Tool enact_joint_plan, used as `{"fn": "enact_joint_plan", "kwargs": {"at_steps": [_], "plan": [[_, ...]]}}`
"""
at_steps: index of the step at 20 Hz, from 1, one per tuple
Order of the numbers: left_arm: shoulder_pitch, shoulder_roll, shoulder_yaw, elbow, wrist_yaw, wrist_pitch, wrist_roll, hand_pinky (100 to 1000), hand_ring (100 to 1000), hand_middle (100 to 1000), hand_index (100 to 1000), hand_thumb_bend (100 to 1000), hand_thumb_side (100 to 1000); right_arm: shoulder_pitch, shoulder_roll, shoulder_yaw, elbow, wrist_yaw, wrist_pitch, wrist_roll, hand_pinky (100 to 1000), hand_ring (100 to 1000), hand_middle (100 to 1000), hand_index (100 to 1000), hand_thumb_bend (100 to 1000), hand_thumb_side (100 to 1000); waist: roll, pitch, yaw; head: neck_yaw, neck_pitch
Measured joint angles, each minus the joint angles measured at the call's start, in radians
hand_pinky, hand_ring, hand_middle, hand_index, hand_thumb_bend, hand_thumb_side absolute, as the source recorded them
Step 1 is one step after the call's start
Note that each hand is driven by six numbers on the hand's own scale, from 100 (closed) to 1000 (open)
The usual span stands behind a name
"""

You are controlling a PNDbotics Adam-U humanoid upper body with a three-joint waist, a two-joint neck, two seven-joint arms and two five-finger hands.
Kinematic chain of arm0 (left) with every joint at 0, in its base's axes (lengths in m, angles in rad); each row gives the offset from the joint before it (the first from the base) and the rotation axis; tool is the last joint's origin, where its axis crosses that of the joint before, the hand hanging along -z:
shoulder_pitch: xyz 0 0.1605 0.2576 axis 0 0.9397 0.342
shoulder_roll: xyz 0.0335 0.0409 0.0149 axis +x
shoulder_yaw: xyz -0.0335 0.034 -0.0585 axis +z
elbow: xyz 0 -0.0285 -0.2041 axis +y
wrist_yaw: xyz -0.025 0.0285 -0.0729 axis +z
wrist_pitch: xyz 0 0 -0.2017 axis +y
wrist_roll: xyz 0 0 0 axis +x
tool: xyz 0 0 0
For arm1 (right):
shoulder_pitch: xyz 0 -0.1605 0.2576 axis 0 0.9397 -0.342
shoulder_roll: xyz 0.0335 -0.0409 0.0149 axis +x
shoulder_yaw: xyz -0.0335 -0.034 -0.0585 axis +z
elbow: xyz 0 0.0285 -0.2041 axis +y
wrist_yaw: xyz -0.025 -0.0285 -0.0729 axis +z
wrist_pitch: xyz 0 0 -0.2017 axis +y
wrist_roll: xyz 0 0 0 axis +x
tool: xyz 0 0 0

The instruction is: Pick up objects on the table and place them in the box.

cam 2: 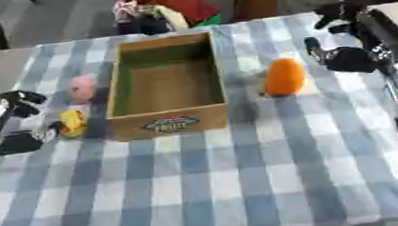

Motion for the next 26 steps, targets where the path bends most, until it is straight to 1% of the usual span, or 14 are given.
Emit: {"fn": "enact_joint_plan", "kwargs": {"at_steps": [5, 9, 13, 17, 18, 19, 20, 21, 24, 26], "plan": [[-0.018, 0.0, -0.016, 0.043, -0.042, 0.011, -0.037, 752, 693, 717, 771, 459, 100, 0.0, 0.0, 0.0, 0.0, 0.0, 0.0, 0.0, 834, 919, 628, 819, 223, 114, -0.001, 0.0, -0.001, 0.001, 0.0], [-0.041, -0.004, -0.024, 0.08, -0.075, 0.021, -0.042, 754, 699, 728, 777, 450, 100, 0.0, 0.0, 0.0, 0.0, 0.0, 0.0, 0.0, 834, 919, 628, 819, 217, 114, -0.001, 0.0, -0.001, 0.003, 0.0], [-0.074, -0.026, -0.041, 0.125, -0.104, 0.028, -0.047, 752, 698, 729, 778, 452, 100, 0.0, 0.0, 0.002, 0.0, 0.0, -0.002, 0.003, 834, 919, 627, 819, 214, 115, -0.003, 0.0, -0.002, 0.005, 0.0], [-0.112, -0.037, -0.06, 0.175, -0.127, 0.021, -0.065, 720, 633, 626, 705, 430, 100, 0.0, 0.0, 0.006, 0.0, 0.0, -0.003, 0.006, 834, 919, 626, 819, 211, 116, -0.004, 0.0, -0.004, 0.008, 0.0], [-0.122, -0.037, -0.063, 0.186, -0.132, 0.019, -0.068, 700, 592, 559, 653, 409, 100, 0.0, 0.0, 0.006, 0.0, 0.0, -0.003, 0.006, 834, 919, 626, 819, 210, 115, -0.004, 0.0, -0.005, 0.008, 0.0], [-0.132, -0.037, -0.066, 0.195, -0.138, 0.019, -0.069, 698, 589, 551, 646, 406, 100, 0.0, 0.0, 0.006, 0.0, 0.0, -0.003, 0.006, 834, 919, 626, 819, 209, 115, -0.004, 0.0, -0.006, 0.008, 0.0], [-0.139, -0.037, -0.067, 0.202, -0.144, 0.019, -0.067, 683, 561, 497, 588, 384, 100, 0.001, 0.001, 0.006, 0.0, 0.0, -0.003, 0.006, 834, 919, 626, 819, 208, 116, -0.004, 0.0, -0.006, 0.008, 0.0], [-0.145, -0.037, -0.067, 0.206, -0.149, 0.02, -0.062, 676, 548, 472, 557, 369, 100, 0.001, 0.001, 0.006, 0.0, 0.0, -0.003, 0.006, 834, 919, 626, 818, 206, 116, -0.004, 0.0, -0.006, 0.008, 0.0], [-0.164, -0.037, -0.063, 0.2, -0.164, 0.03, -0.032, 672, 539, 443, 518, 340, 100, 0.004, 0.001, 0.006, 0.0, 0.0, -0.002, 0.007, 834, 919, 626, 819, 204, 116, -0.004, 0.0, -0.006, 0.008, 0.0], [-0.185, -0.037, -0.054, 0.179, -0.171, 0.039, -0.004, 672, 539, 439, 511, 334, 100, 0.005, 0.001, 0.006, 0.0, 0.0, -0.002, 0.007, 834, 919, 625, 818, 202, 116, -0.004, 0.0, -0.006, 0.008, 0.0]]}}
